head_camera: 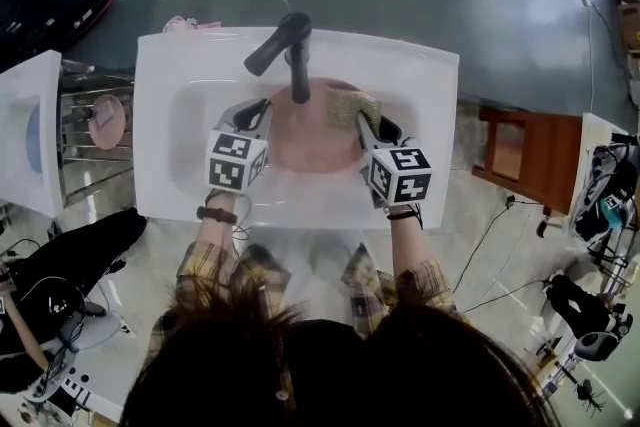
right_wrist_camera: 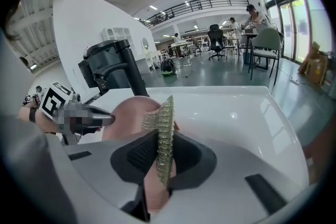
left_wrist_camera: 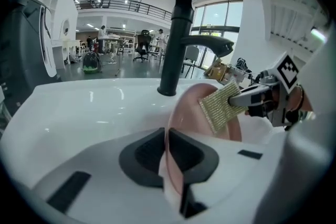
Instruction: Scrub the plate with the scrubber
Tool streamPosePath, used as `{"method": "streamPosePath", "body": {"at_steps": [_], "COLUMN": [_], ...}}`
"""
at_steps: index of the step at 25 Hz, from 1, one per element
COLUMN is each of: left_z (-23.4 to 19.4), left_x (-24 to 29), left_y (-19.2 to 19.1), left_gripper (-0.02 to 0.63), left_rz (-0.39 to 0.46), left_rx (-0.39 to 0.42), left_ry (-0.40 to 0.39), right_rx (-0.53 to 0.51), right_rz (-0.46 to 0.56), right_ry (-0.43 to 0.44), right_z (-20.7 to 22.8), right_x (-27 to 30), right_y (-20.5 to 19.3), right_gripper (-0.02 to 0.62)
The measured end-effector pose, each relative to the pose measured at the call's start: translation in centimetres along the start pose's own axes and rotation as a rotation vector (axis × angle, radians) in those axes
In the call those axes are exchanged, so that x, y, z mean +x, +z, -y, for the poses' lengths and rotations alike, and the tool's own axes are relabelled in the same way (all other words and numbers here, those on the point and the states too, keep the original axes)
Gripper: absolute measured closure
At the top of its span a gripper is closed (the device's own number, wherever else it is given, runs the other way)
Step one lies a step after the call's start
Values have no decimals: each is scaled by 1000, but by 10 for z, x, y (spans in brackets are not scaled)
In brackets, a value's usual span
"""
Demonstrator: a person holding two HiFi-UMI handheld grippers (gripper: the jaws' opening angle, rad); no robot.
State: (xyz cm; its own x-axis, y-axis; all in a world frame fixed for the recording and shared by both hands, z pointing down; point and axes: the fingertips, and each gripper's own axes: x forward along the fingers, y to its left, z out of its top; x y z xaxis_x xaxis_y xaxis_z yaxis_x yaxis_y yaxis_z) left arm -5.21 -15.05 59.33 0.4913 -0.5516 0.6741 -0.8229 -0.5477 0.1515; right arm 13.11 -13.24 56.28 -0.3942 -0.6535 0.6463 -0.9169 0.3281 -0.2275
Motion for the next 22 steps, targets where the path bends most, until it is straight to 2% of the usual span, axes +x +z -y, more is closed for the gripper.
{"method": "streamPosePath", "body": {"at_steps": [4,14,17,22], "left_z": [3,8,8,7], "left_x": [1,1,1,1], "left_y": [-1,-6,-5,-7], "left_gripper": [580,581,581,581], "left_rz": [-14,-31,-29,-25], "left_rx": [50,36,37,19], "left_ry": [-7,-41,-43,-42], "right_rx": [-58,-152,-182,-207], "right_rz": [-4,-18,7,9], "right_ry": [-53,-173,-175,-131], "right_z": [4,0,-9,-37], "right_x": [7,23,31,46], "right_y": [0,5,14,23], "right_gripper": [520,520,520,520]}}
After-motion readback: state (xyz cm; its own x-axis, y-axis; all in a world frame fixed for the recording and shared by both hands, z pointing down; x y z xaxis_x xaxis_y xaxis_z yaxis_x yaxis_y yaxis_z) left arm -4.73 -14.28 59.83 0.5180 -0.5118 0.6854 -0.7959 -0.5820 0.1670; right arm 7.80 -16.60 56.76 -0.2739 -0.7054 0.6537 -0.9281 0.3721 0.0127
